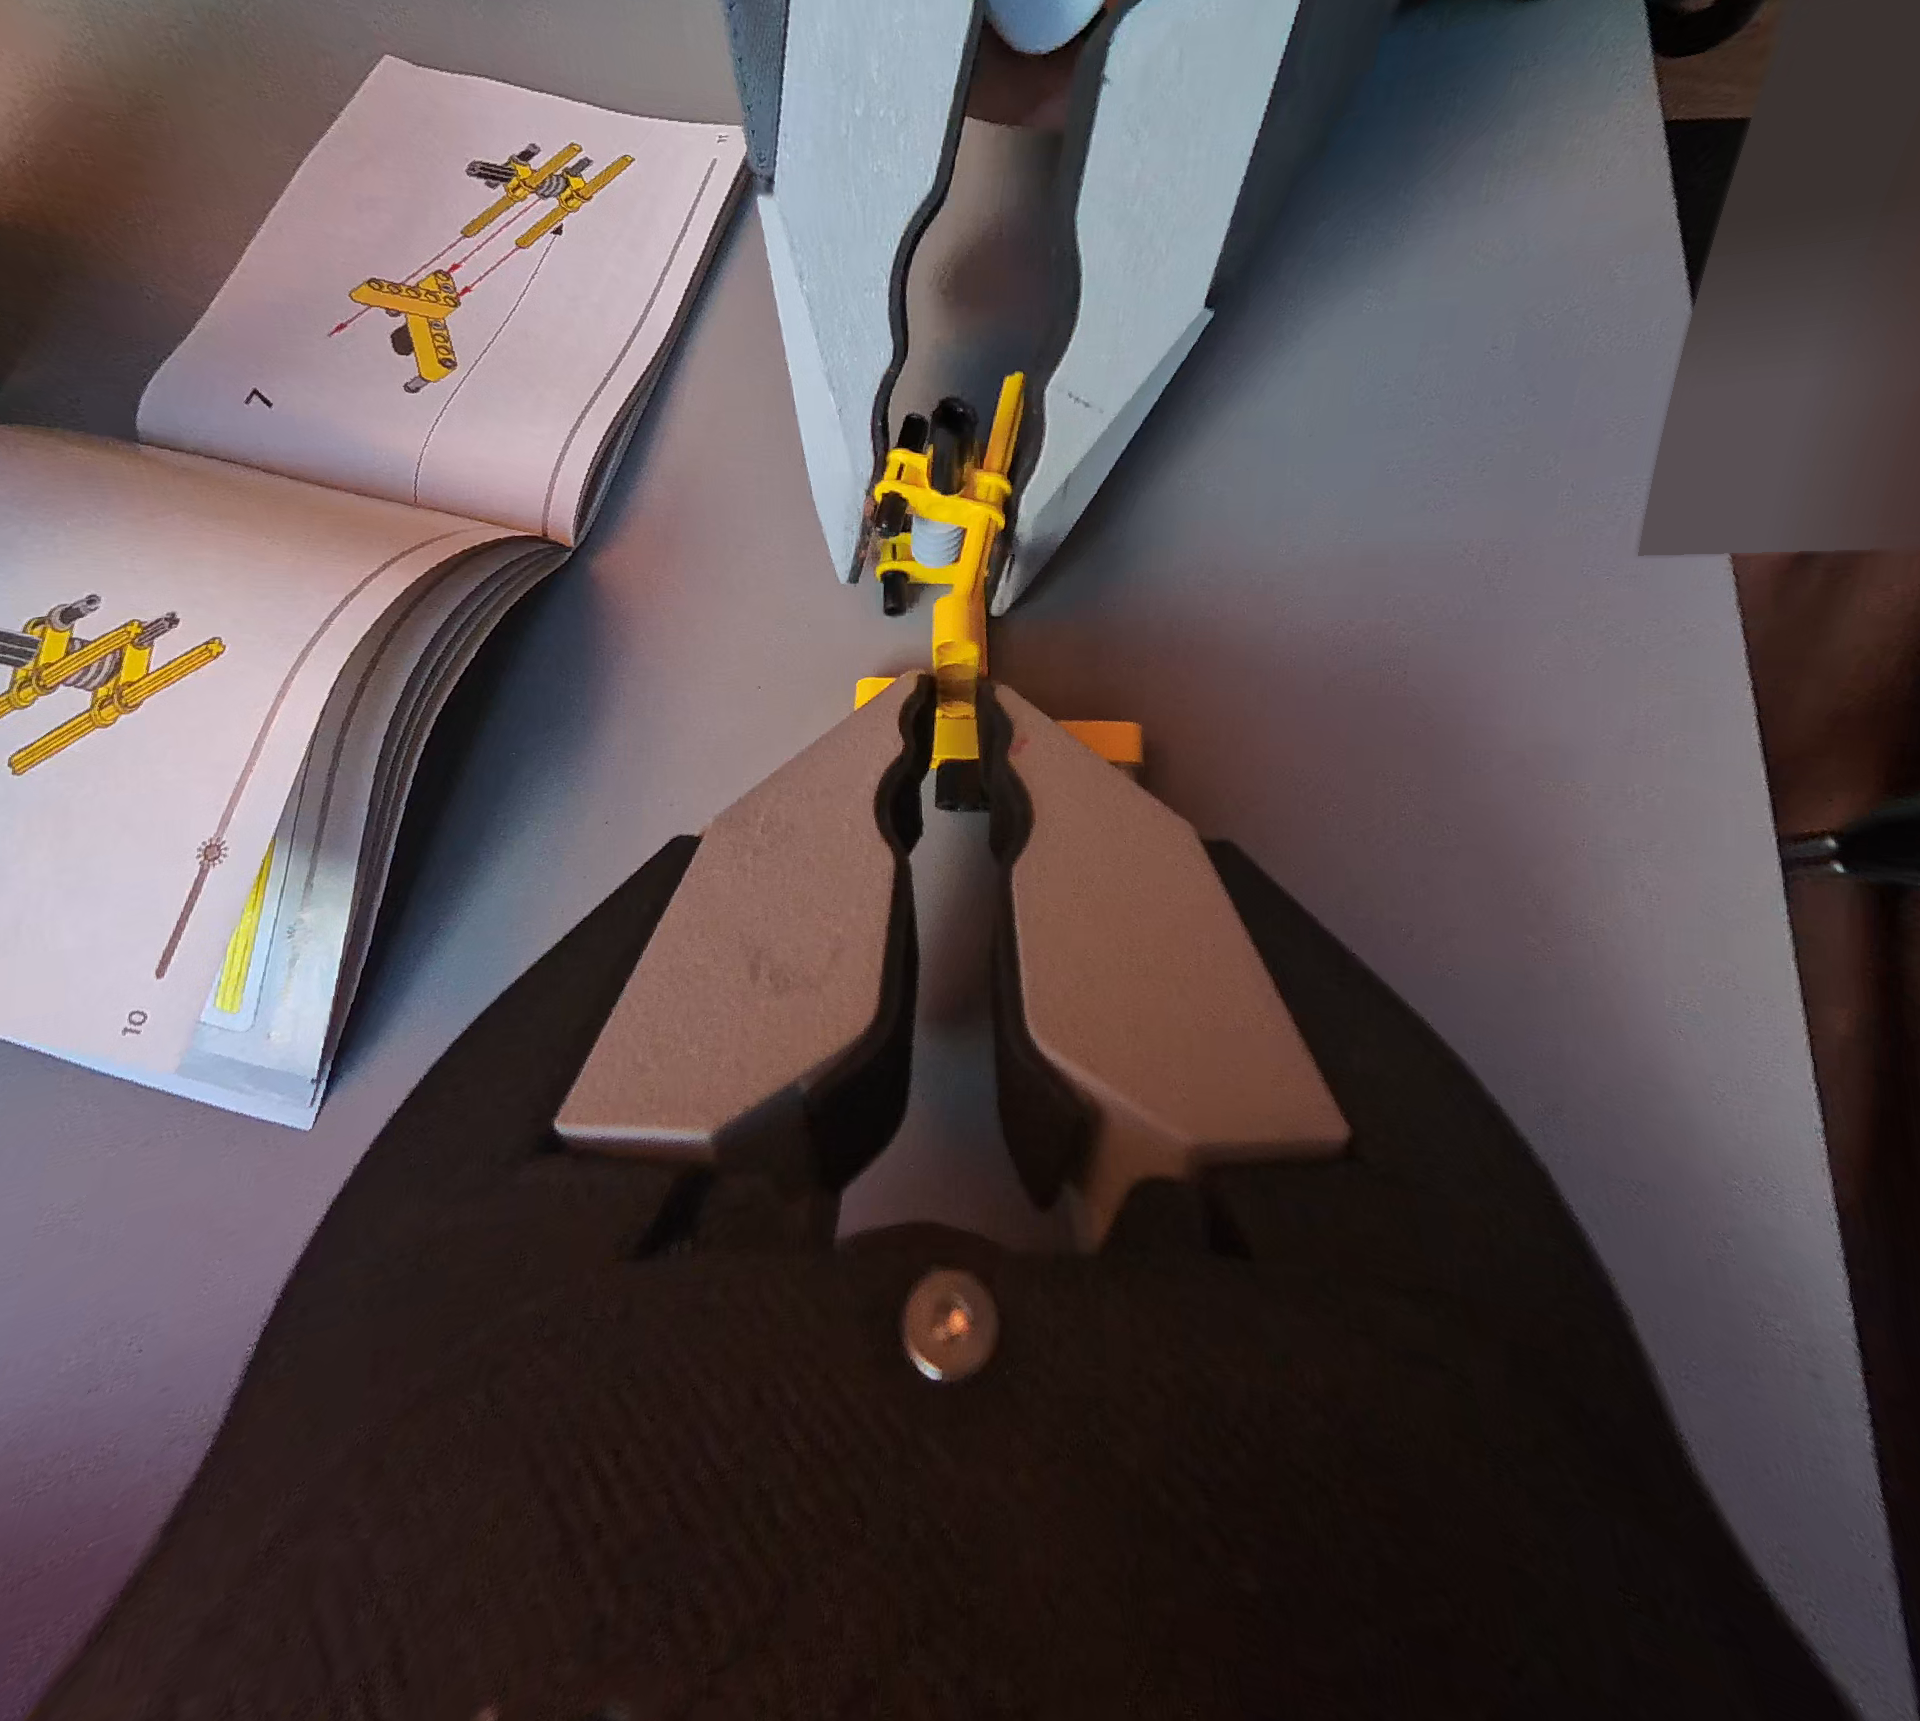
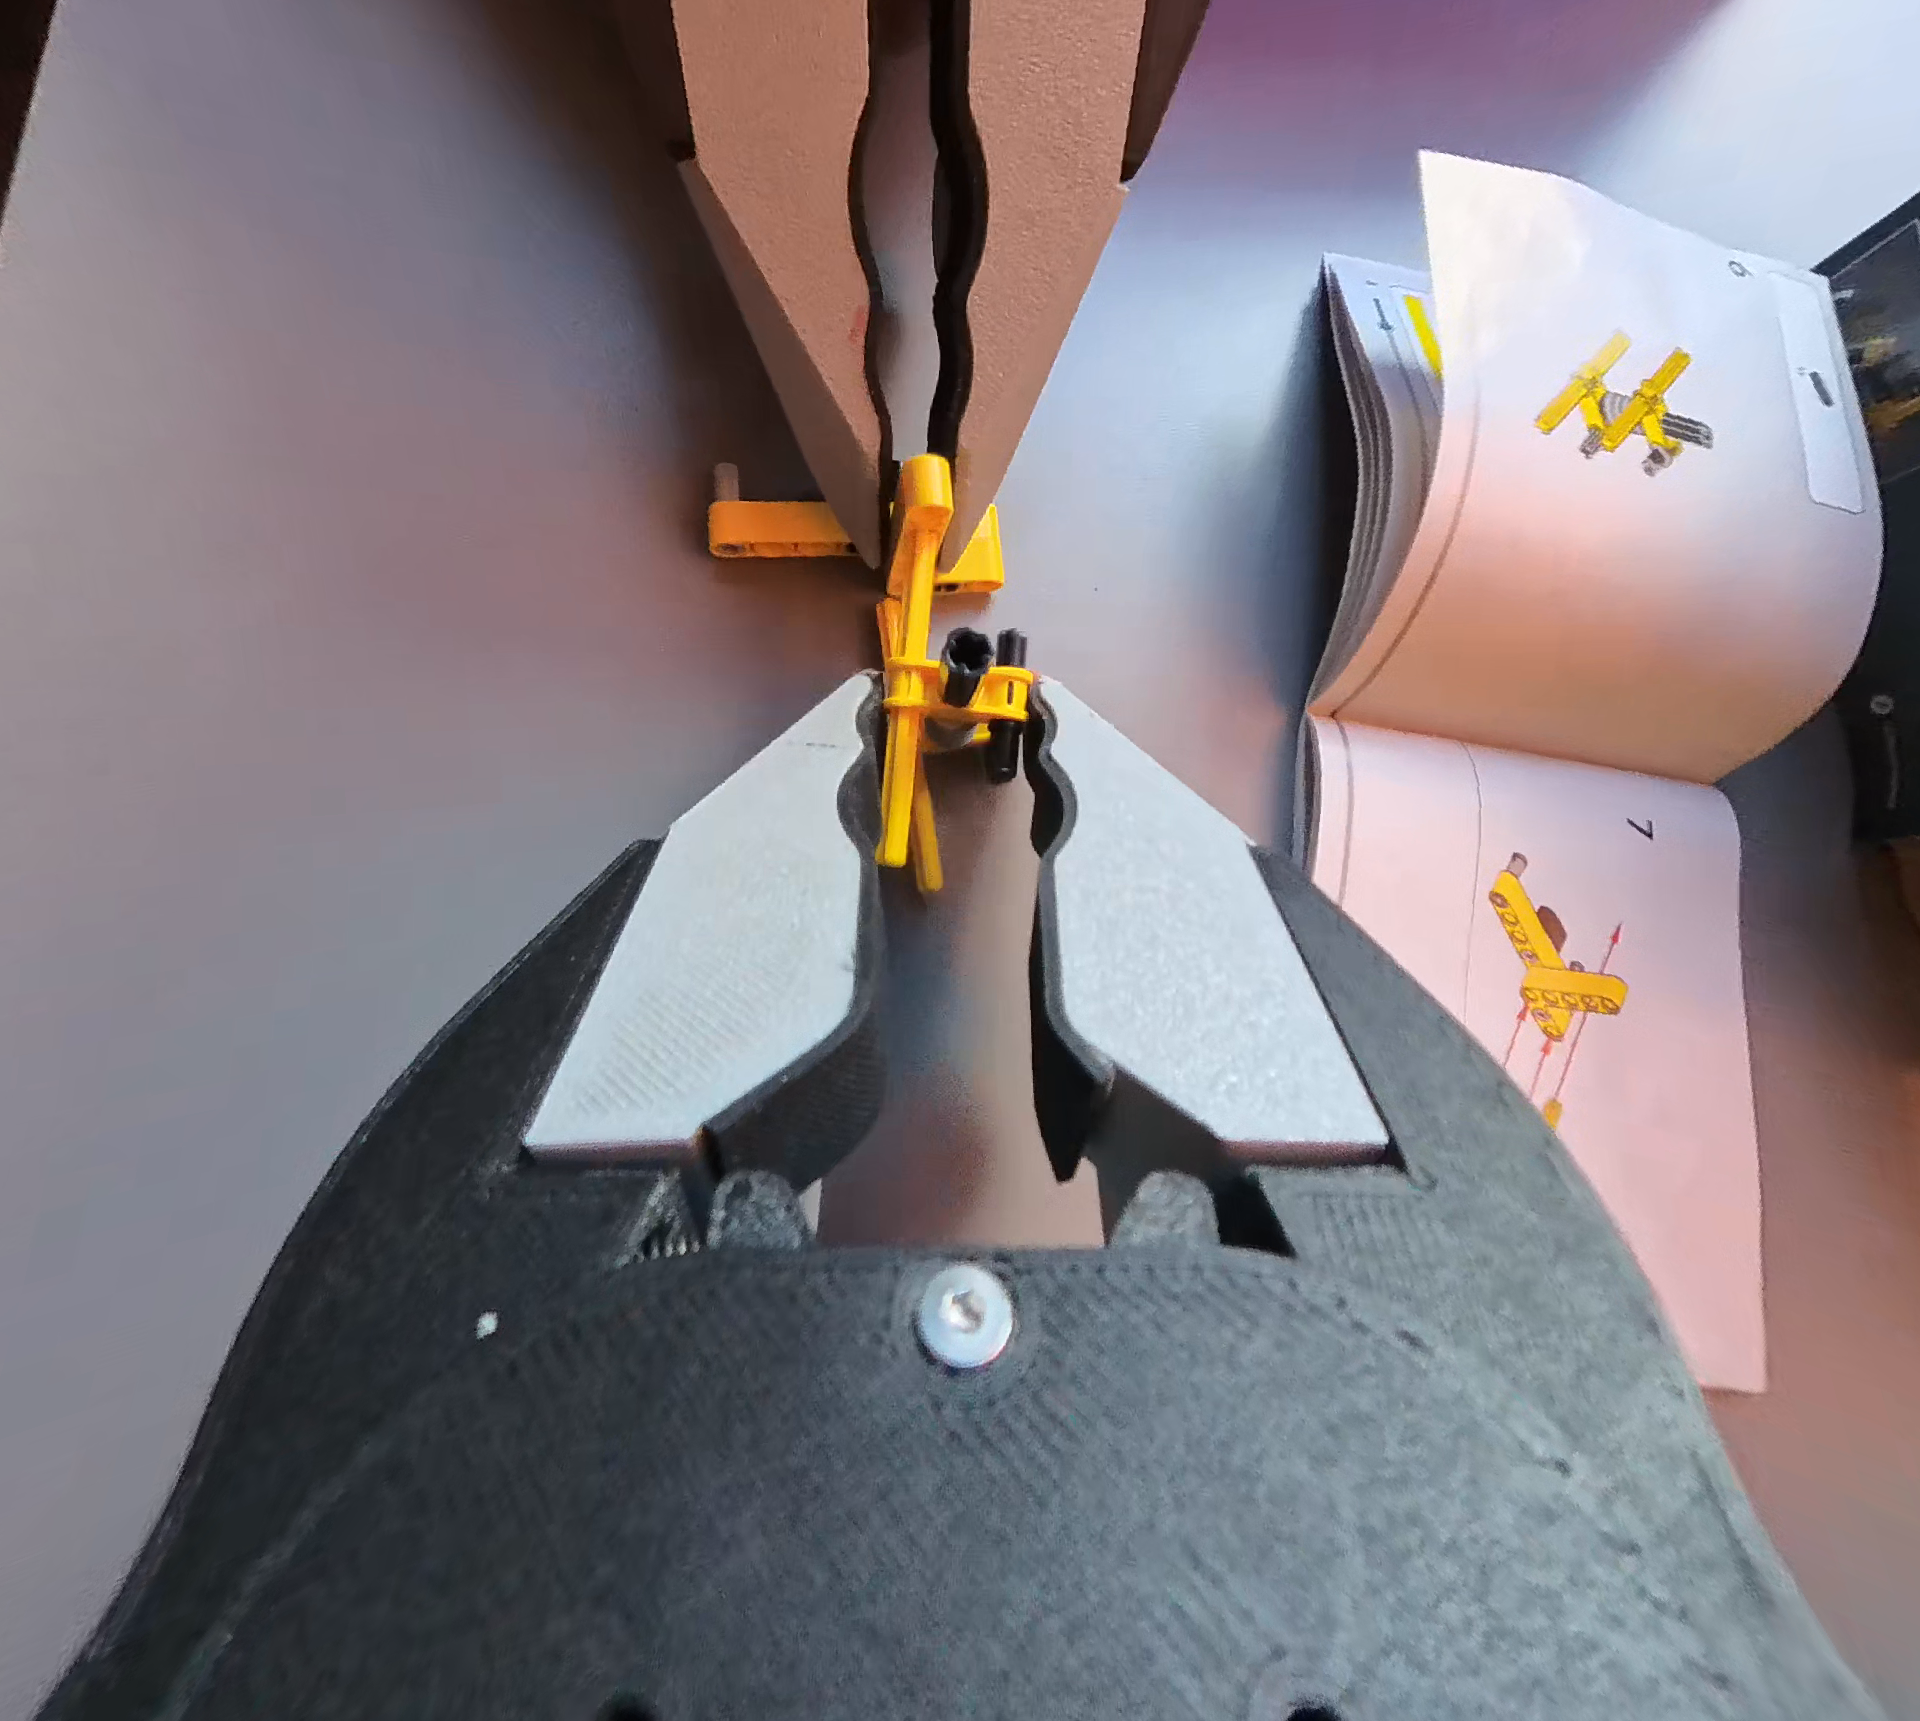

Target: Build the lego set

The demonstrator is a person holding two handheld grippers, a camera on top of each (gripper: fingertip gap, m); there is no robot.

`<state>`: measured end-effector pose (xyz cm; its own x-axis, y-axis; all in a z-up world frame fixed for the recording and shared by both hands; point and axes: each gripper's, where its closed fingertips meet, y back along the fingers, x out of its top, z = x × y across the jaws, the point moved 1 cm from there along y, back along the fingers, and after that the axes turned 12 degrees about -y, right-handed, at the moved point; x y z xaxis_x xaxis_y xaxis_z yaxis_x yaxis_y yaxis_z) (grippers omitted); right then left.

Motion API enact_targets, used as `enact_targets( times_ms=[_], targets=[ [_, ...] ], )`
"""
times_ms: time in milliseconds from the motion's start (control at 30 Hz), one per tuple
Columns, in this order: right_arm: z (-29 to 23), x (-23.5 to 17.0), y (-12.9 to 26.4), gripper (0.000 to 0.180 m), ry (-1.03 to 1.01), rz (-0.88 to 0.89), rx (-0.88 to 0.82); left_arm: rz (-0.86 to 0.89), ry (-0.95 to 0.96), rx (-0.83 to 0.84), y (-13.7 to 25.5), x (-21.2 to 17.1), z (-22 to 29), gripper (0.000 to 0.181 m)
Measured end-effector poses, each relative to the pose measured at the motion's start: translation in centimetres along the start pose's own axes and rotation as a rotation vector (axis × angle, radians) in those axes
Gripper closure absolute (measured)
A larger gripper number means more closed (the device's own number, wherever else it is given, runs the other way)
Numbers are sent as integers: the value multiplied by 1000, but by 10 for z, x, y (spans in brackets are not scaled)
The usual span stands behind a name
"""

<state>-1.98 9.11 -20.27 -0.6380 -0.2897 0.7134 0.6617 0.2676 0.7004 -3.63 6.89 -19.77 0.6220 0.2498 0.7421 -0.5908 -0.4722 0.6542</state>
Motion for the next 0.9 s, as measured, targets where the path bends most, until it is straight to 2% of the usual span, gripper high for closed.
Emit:
enact_targets(
  times_ms=[900],
  targets=[
    [7,8,7,156,-19,80,-21,59,47,0,5,6,-5,176]
  ],
)
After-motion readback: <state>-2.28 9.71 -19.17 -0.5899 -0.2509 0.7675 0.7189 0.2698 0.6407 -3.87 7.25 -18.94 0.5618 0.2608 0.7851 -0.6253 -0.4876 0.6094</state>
